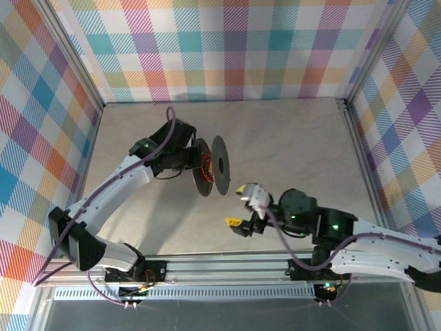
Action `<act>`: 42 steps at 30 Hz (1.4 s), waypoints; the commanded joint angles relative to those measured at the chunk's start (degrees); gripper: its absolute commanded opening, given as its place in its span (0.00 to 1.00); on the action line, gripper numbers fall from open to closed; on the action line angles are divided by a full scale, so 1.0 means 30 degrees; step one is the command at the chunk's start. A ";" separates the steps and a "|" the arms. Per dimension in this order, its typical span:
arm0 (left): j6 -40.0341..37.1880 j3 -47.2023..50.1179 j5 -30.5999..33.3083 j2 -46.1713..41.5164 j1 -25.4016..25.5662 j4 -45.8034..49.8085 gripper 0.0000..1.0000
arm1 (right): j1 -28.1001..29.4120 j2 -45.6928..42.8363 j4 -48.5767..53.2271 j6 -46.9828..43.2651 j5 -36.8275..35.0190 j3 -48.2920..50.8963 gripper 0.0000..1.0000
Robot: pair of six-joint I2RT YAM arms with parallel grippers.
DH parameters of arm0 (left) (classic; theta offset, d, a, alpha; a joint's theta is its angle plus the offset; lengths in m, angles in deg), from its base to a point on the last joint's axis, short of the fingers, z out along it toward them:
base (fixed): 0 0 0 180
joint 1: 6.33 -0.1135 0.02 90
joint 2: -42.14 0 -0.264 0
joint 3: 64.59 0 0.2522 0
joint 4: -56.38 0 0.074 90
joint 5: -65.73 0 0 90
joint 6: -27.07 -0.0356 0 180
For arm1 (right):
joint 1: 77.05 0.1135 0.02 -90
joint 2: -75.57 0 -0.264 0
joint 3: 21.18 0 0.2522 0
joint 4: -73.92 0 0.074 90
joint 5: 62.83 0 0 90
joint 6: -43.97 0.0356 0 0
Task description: Wrap the cables
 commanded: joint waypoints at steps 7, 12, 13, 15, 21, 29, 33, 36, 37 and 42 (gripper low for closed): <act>0.1408 0.3546 -0.0024 -0.7262 -0.0170 -0.1448 0.00 | -0.1078 -0.3169 0.1350 0.5979 -0.0995 0.1874 0.92; 0.1730 0.4086 0.0342 -0.9563 -0.0176 -0.0599 0.00 | -0.1530 -0.2102 0.1333 0.6296 0.0055 0.1598 0.94; 0.1717 0.4089 0.0353 -0.9813 -0.0150 -0.0499 0.00 | -0.1753 -0.1696 0.1294 0.6367 0.0399 0.1458 0.94; 0.1774 0.4184 0.0431 -1.0266 -0.0174 -0.0509 0.00 | -0.2217 -0.0887 0.1224 0.6554 0.1223 0.1059 0.94; 0.1917 0.4403 0.0686 -1.0779 -0.0170 -0.0869 0.00 | -0.3539 0.1002 0.1319 0.6980 0.3160 0.0287 0.99; 0.3902 0.6218 -0.0647 -0.8832 -0.0171 -0.5693 0.00 | -1.0583 0.0913 0.2641 1.0104 0.6654 0.1095 1.00; 0.5887 0.7485 -0.2185 -0.6427 -0.0185 -1.0113 0.00 | -1.4276 0.0671 0.2700 1.1648 0.8868 0.2182 1.00; 0.8010 0.8989 -0.3725 -0.4447 -0.0142 -1.5519 0.00 | -1.5736 0.0501 0.2472 1.2078 0.9832 0.2948 1.00; 0.8633 0.9419 -0.4037 -0.3828 -0.0141 -1.7134 0.00 | -1.5979 0.0439 0.2349 1.2124 0.9991 0.3159 1.00; 1.1226 1.0896 -0.5017 0.0254 -0.0084 -2.5101 0.00 | -1.6544 0.0368 0.2331 1.1872 0.9536 0.3865 1.00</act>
